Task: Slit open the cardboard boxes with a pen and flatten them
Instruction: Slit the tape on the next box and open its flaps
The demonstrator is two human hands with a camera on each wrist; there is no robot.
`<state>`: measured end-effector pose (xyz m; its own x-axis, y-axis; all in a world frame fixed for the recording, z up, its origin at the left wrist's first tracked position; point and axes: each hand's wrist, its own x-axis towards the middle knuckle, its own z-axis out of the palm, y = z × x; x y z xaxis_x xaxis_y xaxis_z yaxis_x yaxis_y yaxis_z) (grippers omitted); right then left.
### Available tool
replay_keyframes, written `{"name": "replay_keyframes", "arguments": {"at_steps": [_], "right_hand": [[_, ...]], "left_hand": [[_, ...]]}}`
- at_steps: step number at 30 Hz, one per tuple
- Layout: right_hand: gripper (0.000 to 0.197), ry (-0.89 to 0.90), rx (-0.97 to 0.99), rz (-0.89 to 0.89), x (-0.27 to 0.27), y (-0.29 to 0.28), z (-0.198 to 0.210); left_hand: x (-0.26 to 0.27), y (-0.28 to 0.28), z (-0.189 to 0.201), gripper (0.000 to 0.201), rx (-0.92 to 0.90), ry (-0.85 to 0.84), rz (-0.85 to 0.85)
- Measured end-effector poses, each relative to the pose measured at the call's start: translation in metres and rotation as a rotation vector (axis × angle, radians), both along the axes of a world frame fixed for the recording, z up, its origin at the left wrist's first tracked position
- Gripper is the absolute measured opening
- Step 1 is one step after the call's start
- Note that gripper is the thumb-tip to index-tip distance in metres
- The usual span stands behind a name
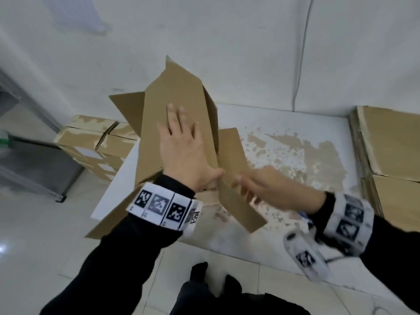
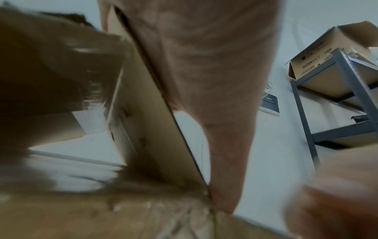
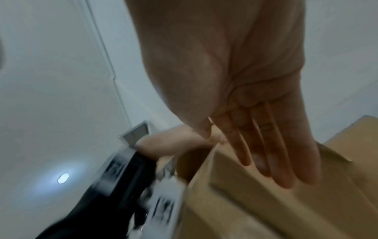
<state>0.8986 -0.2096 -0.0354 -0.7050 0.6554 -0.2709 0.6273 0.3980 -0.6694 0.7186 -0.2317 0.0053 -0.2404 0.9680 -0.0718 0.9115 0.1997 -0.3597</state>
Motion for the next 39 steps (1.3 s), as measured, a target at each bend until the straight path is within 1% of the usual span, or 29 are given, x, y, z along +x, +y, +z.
{"name": "replay_keyframes", "arguments": {"at_steps": [2,3,4,5,6,7,8,9,11,13,14,15,18,20,21,22,23,24,25,26,27,28,29,30,31,33,35,37,39], "right_hand": [[0.044,0.104,0.053,-0.213,-0.007,0.045,0.001],[0.055,0.144,0.099,-0.285,-0.013,0.068,0.001],[0.072,0.143,0.138,-0.307,-0.024,0.091,-0.002],[0.086,0.092,0.179,-0.286,-0.037,0.111,-0.007],[0.092,0.015,0.222,-0.235,-0.053,0.126,-0.015],[0.089,-0.052,0.277,-0.187,-0.068,0.138,-0.023],[0.076,-0.081,0.328,-0.161,-0.08,0.147,-0.029],[0.059,-0.077,0.361,-0.149,-0.087,0.154,-0.034],[0.032,-0.057,0.391,-0.125,-0.083,0.164,-0.035],[0.015,-0.087,0.339,-0.09,-0.06,0.175,-0.033],[0.012,-0.099,0.27,-0.102,-0.046,0.181,-0.029],[0.016,-0.109,0.202,-0.133,-0.034,0.187,-0.025],[0.035,-0.12,0.132,-0.263,-0.012,0.209,-0.021],[0.042,-0.074,0.086,-0.346,-0.009,0.223,-0.026],[0.044,-0.012,0.042,-0.398,-0.009,0.227,-0.029],[0.046,0.084,-0.013,-0.453,-0.008,0.225,-0.031],[0.053,0.205,-0.074,-0.513,-0.006,0.217,-0.031],[0.065,0.338,-0.132,-0.557,-0.001,0.205,-0.03],[0.078,0.477,-0.199,-0.549,0.007,0.185,-0.029],[0.088,0.615,-0.286,-0.492,0.016,0.159,-0.029],[0.095,0.711,-0.363,-0.418,0.028,0.131,-0.033],[0.096,0.755,-0.43,-0.339,0.037,0.1,-0.037],[0.089,0.738,-0.462,-0.288,0.042,0.073,-0.045],[0.077,0.701,-0.477,-0.269,0.042,0.049,-0.057],[0.064,0.653,-0.471,-0.303,0.037,0.029,-0.072],[0.042,0.626,-0.439,-0.515,0.014,0.006,-0.103],[0.025,0.66,-0.372,-0.777,-0.01,0.003,-0.126],[0.02,0.63,-0.292,-0.982,-0.023,0.008,-0.144],[0.029,0.52,-0.247,-1.095,-0.031,0.013,-0.158]], "left_hand": [[-0.006,-0.009,-0.001,0.118,-0.002,0.017,-0.048],[-0.008,-0.014,-0.002,0.116,0.005,0.022,-0.073],[-0.009,-0.018,-0.003,0.115,0.014,0.027,-0.098],[-0.01,-0.022,-0.003,0.113,0.019,0.033,-0.121],[-0.011,-0.025,-0.004,0.112,0.015,0.039,-0.141],[-0.013,-0.027,-0.004,0.111,0.005,0.043,-0.157],[-0.015,-0.029,-0.003,0.11,-0.004,0.046,-0.169],[-0.017,-0.03,-0.002,0.11,-0.007,0.049,-0.178],[-0.024,-0.031,0.0,0.111,-0.007,0.061,-0.194],[-0.032,-0.031,0.001,0.112,-0.015,0.073,-0.214],[-0.034,-0.032,0.001,0.113,-0.016,0.075,-0.227],[-0.036,-0.034,0.001,0.113,-0.012,0.076,-0.243],[-0.034,-0.037,-0.002,0.111,0.024,0.091,-0.287],[-0.033,-0.035,-0.006,0.107,0.044,0.1,-0.323],[-0.034,-0.032,-0.006,0.106,0.047,0.1,-0.334],[-0.034,-0.028,-0.006,0.106,0.048,0.1,-0.34],[-0.034,-0.024,-0.004,0.105,0.047,0.096,-0.342],[-0.034,-0.018,-0.002,0.105,0.044,0.089,-0.343],[-0.034,-0.012,0.0,0.103,0.035,0.078,-0.344],[-0.034,-0.005,0.0,0.102,0.022,0.067,-0.34],[-0.034,0.005,0.0,0.1,0.011,0.064,-0.343],[-0.034,0.016,-0.001,0.097,0.004,0.066,-0.351],[-0.033,0.03,-0.002,0.094,0.002,0.061,-0.363],[-0.033,0.045,-0.005,0.09,0.009,0.048,-0.383],[-0.034,0.062,-0.01,0.087,0.025,0.03,-0.409],[-0.037,0.096,-0.025,0.086,0.04,0.002,-0.459],[-0.043,0.129,-0.053,0.09,-0.038,-0.012,-0.486],[-0.046,0.152,-0.088,0.094,-0.2,0.033,-0.542],[-0.051,0.162,-0.125,0.09,-0.306,0.072,-0.622]]}}
